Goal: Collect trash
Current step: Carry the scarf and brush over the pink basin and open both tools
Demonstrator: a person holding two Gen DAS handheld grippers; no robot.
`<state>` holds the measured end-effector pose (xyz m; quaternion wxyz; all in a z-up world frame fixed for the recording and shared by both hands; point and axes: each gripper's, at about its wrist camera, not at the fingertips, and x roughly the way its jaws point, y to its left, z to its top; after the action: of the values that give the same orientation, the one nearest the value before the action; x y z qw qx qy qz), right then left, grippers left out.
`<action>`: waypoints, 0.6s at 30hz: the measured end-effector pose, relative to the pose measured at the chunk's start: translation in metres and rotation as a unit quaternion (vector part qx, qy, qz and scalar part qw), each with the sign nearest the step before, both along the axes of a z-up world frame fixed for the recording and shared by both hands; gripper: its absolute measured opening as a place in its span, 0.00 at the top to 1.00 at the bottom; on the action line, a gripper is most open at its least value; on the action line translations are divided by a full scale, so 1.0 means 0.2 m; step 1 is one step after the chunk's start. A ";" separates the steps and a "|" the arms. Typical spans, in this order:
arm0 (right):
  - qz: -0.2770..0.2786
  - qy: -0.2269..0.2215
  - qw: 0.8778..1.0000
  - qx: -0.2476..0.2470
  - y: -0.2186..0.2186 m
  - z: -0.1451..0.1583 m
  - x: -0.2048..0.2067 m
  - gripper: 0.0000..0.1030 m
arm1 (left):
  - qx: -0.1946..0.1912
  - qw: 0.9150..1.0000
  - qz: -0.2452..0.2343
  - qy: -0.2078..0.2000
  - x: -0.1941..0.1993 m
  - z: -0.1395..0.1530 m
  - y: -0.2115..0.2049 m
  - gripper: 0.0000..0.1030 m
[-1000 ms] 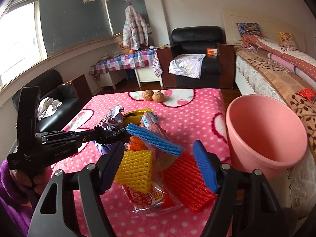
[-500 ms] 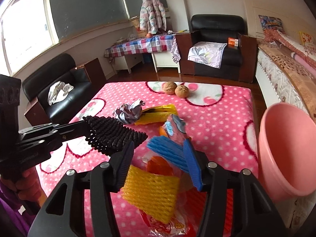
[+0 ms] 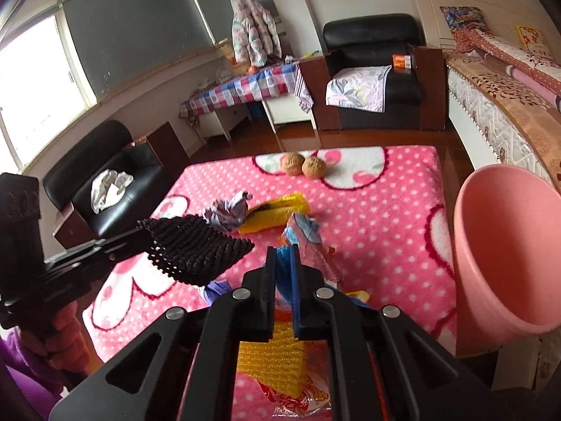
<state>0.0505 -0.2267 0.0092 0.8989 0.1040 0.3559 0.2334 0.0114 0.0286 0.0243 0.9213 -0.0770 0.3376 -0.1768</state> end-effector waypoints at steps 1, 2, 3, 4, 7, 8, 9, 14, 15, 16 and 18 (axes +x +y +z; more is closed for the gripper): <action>-0.005 -0.006 1.000 0.009 -0.03 0.03 -0.01 0.93 | -0.002 1.000 -0.003 -0.002 0.00 0.01 -0.01 0.95; -0.009 -0.009 1.000 0.016 -0.06 0.05 -0.01 0.93 | -0.004 1.000 -0.005 -0.004 0.01 0.03 -0.02 0.95; -0.014 -0.013 0.999 0.025 -0.09 0.07 -0.02 0.93 | -0.005 1.000 -0.010 -0.007 0.01 0.04 -0.04 0.95; -0.021 -0.019 0.999 0.035 -0.12 0.10 -0.02 0.93 | -0.007 1.000 -0.015 -0.010 0.02 0.06 -0.06 0.95; -0.047 -0.041 0.997 0.049 -0.24 0.17 -0.04 0.93 | -0.010 0.999 -0.034 -0.017 0.04 0.10 -0.14 0.95; -0.055 -0.048 0.996 0.050 -0.27 0.19 -0.04 0.93 | -0.012 0.999 -0.043 -0.020 0.06 0.12 -0.18 0.95; -0.067 -0.055 0.995 0.051 -0.31 0.20 -0.04 0.93 | -0.013 0.998 -0.051 -0.022 0.07 0.13 -0.22 0.95; -0.131 -0.064 0.988 0.051 -0.54 0.20 -0.04 0.93 | -0.017 0.995 -0.091 -0.033 0.17 0.16 -0.45 0.95; -0.145 -0.064 0.986 0.052 -0.59 0.19 -0.04 0.93 | -0.017 0.994 -0.099 -0.035 0.19 0.17 -0.50 0.95; -0.159 -0.063 0.984 0.052 -0.64 0.17 -0.03 0.93 | -0.015 0.993 -0.107 -0.035 0.21 0.17 -0.56 0.95; -0.180 -0.056 0.980 0.057 -0.73 0.14 -0.02 0.93 | -0.015 0.991 -0.126 -0.032 0.25 0.16 -0.67 0.95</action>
<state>0.0465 -0.3729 0.0370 0.9373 0.2044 0.2664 0.0934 0.0620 -0.1060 0.0564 0.9011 -0.0416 0.3119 -0.2983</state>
